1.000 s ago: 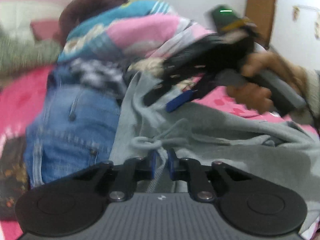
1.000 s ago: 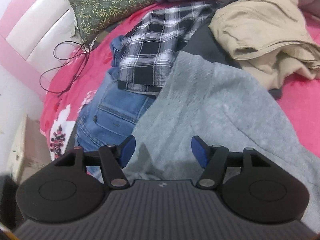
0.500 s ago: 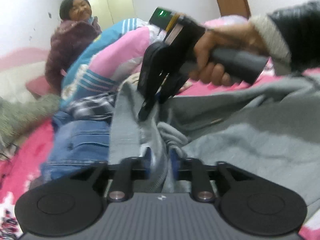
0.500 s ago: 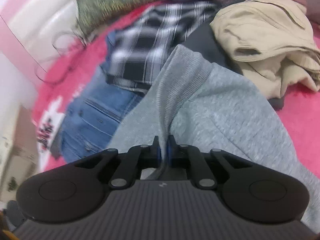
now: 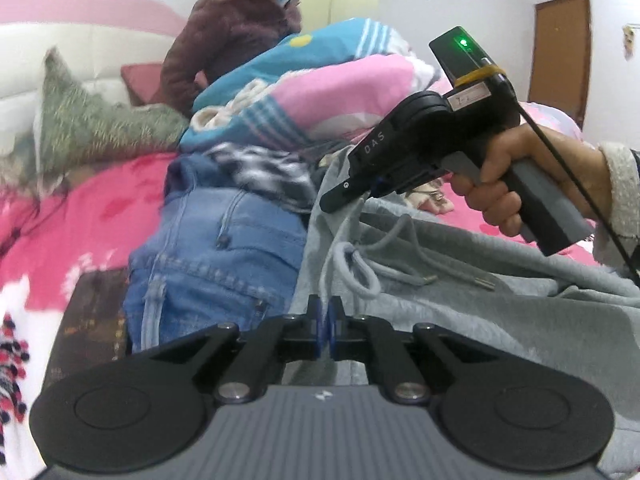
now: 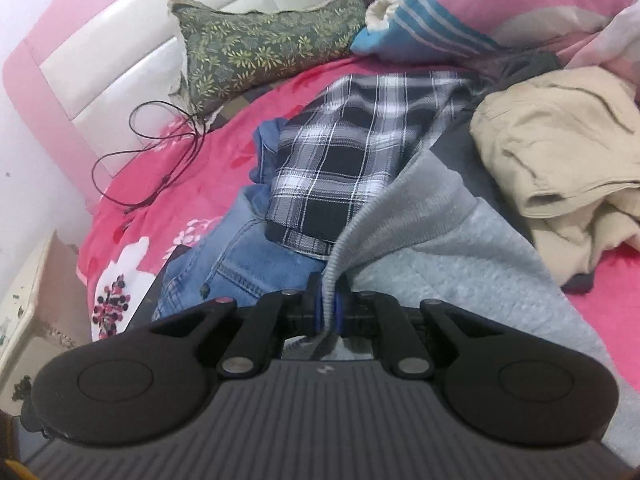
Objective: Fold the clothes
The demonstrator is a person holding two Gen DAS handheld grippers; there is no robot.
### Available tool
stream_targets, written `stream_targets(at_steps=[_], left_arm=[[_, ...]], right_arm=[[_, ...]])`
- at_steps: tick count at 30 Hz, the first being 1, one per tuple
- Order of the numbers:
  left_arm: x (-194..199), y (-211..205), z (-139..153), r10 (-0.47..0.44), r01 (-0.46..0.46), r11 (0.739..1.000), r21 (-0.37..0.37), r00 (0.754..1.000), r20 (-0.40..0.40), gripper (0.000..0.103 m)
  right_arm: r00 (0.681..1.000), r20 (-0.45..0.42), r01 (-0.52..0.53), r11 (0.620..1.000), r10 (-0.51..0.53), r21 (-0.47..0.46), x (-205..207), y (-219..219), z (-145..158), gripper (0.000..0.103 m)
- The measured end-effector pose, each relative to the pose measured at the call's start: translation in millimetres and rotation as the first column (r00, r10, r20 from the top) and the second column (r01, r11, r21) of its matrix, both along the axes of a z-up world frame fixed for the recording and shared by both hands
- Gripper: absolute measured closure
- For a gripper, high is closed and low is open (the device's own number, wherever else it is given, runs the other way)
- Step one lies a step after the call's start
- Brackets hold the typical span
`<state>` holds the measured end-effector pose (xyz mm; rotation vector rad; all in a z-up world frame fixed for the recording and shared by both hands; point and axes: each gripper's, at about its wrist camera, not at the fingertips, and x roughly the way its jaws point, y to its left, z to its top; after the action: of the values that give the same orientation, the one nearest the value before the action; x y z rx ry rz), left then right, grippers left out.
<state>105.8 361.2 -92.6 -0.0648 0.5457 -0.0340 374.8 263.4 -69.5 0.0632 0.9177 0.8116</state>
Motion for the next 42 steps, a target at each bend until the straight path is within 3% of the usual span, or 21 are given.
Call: stream_targets(at_steps=[5,8,10,13,15,19,23,25,26,29,36,42], left_arm=[[9,10,-19,0.051,-0.05,0.999,0.013,0.996,-0.071,0.095],[10,8,-22,0.061,-0.057,0.997,0.05,0.995,-0.083,0.092],[9,9,-22,0.073,-0.068,0.996,0.055,0.993,-0.09,0.09],[3,12,-22,0.098,-0.095,0.995,0.04,0.991,-0.086,0.087],[-3,14,-19,0.124,-0.122,0.992,0.033,0.989,-0.08,0.082],[-17,30,-13,0.202,-0.206,0.978,-0.038,0.976,-0.079,0.08],[-32,46,-4,0.28,-0.288,0.951,-0.113,0.956,-0.084,0.08],[-42,47,2,0.297,-0.306,0.942,-0.139,0.951,-0.085,0.077],[-48,45,6,0.302,-0.312,0.938,-0.149,0.949,-0.087,0.067],[-67,29,21,0.291,-0.303,0.938,-0.167,0.952,-0.091,0.053],[-108,-14,31,0.181,-0.215,0.923,-0.318,0.974,-0.135,0.048],[-109,-66,24,0.137,-0.195,0.927,-0.32,0.971,-0.195,0.048]], right_arm=[[1.0,-0.014,-0.02,0.998,0.02,-0.056,7,26,-29,0.093],[0.995,-0.064,-0.077,0.997,0.076,-0.021,13,16,-26,0.074],[0.988,-0.1,-0.117,0.993,0.118,0.013,15,-1,-13,0.04],[0.994,-0.063,-0.083,0.996,0.085,0.037,13,-44,17,0.032],[0.996,-0.077,-0.031,0.993,0.04,0.112,12,-85,36,0.026],[0.988,-0.101,0.138,0.966,-0.119,0.219,-8,-187,59,0.024],[0.966,-0.02,0.258,0.952,-0.259,0.165,-56,-280,63,0.024],[0.942,0.017,0.33,0.934,-0.335,0.135,-84,-325,61,0.024],[0.926,0.024,0.371,0.919,-0.378,0.136,-98,-348,60,0.024],[0.863,0.032,0.493,0.856,-0.504,0.157,-145,-418,56,0.024],[0.746,-0.023,0.644,0.711,-0.666,0.281,-265,-528,39,0.024],[0.65,-0.078,0.731,0.595,-0.756,0.335,-341,-588,13,0.024]])
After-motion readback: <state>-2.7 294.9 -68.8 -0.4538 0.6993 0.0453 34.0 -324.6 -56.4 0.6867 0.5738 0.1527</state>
